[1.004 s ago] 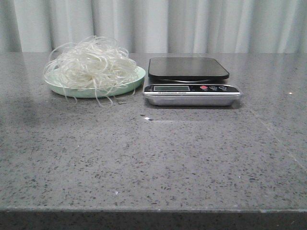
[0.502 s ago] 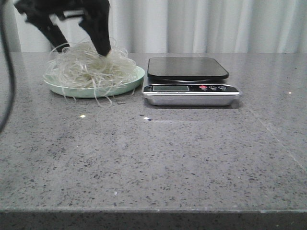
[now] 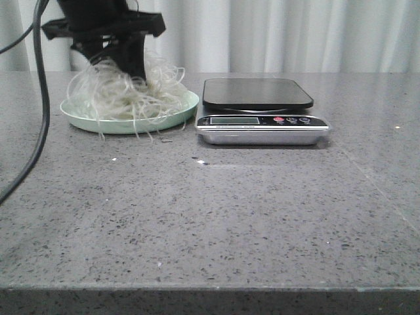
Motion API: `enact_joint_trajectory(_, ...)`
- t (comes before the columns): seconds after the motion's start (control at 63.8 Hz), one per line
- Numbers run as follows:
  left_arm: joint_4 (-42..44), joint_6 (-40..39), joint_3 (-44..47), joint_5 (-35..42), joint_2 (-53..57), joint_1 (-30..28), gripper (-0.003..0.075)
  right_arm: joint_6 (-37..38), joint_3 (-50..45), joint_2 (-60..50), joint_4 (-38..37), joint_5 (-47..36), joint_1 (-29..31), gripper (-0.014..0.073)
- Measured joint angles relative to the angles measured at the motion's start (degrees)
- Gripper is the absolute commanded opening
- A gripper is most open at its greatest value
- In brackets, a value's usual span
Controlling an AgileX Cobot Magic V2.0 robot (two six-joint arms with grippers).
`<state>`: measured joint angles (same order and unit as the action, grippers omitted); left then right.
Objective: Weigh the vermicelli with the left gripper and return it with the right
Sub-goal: 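Lower the left gripper into the vermicelli pile and close it, then lift the vermicelli and carry it over the scale with the left gripper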
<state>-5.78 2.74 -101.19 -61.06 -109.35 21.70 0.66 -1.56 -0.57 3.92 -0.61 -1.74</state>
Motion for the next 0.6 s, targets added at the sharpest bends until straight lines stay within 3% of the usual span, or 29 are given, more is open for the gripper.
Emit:
enact_joint_trajectory(0.173, -2.72, 0.0, -10.63, -1.03, -0.24, 1.54, 0.0127, 0.0, 0.0, 0.0, 0.0, 0.0, 0.0, 0.0181)
enact_joint_trajectory(0.424, -5.07, 0.43, -21.44, 1.7, -3.21, 9.8, 0.013, 0.0, 0.0, 0.0, 0.0, 0.0, 0.0, 0.0181)
enact_joint_trajectory(0.596, -4.25, 0.43, -22.98, 1.84, -9.04, 12.58, 0.0246, 0.0, 0.0, 0.0, 0.0, 0.0, 0.0, 0.0181)
